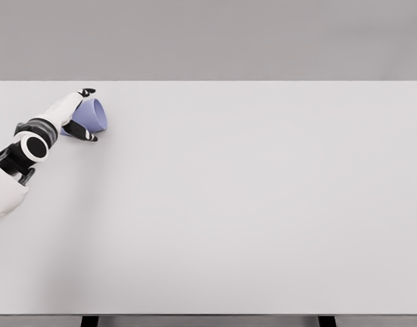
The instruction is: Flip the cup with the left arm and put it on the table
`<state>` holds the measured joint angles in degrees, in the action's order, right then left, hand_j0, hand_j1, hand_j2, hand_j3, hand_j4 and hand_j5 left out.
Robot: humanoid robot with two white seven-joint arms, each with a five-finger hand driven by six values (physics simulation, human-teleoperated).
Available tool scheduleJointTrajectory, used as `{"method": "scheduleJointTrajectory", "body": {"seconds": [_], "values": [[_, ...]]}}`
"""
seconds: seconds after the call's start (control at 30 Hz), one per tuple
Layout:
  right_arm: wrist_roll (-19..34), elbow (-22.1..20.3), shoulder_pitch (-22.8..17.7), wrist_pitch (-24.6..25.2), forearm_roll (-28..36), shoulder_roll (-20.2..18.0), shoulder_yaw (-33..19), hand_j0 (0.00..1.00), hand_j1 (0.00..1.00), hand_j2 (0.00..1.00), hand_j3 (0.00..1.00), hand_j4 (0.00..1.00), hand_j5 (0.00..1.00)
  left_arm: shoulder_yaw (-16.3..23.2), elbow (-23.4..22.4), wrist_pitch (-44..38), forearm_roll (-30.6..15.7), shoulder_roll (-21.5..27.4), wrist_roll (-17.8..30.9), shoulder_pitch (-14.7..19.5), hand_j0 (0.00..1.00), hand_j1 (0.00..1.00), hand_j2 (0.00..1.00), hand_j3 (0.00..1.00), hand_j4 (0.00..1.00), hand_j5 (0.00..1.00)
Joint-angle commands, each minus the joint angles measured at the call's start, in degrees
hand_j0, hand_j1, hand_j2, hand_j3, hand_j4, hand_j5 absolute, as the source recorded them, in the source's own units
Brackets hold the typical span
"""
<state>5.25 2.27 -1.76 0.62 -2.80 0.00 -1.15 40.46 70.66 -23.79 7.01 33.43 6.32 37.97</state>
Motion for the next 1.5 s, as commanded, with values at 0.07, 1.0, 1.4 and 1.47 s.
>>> {"method": "scheduleJointTrajectory", "body": {"seconds": [0.07, 1.0, 1.4, 1.47], "values": [[0.0, 0.0, 0.0, 0.0, 0.0, 0.0, 0.0, 1.00, 1.00, 1.00, 1.00, 1.00, 1.00, 0.1, -0.3, 0.1, 0.2, -0.2, 0.1, 0.0, 0.92, 0.92, 0.92, 0.92, 0.92, 0.92], [0.0, 0.0, 0.0, 0.0, 0.0, 0.0, 0.0, 1.00, 1.00, 1.00, 1.00, 1.00, 1.00, -5.7, 1.7, 0.9, -6.9, -0.7, -0.2, -0.4, 0.83, 0.83, 0.83, 0.83, 0.83, 0.83], [0.0, 0.0, 0.0, 0.0, 0.0, 0.0, 0.0, 1.00, 1.00, 1.00, 1.00, 1.00, 1.00, -10.0, 2.7, 7.8, -13.3, -0.8, -0.2, -1.2, 0.84, 0.84, 0.84, 0.84, 0.84, 0.84], [0.0, 0.0, 0.0, 0.0, 0.0, 0.0, 0.0, 1.00, 1.00, 1.00, 1.00, 1.00, 1.00, -10.1, 2.7, 8.5, -14.9, -0.7, -0.2, -1.2, 0.84, 0.84, 0.84, 0.84, 0.84, 0.84]]}}
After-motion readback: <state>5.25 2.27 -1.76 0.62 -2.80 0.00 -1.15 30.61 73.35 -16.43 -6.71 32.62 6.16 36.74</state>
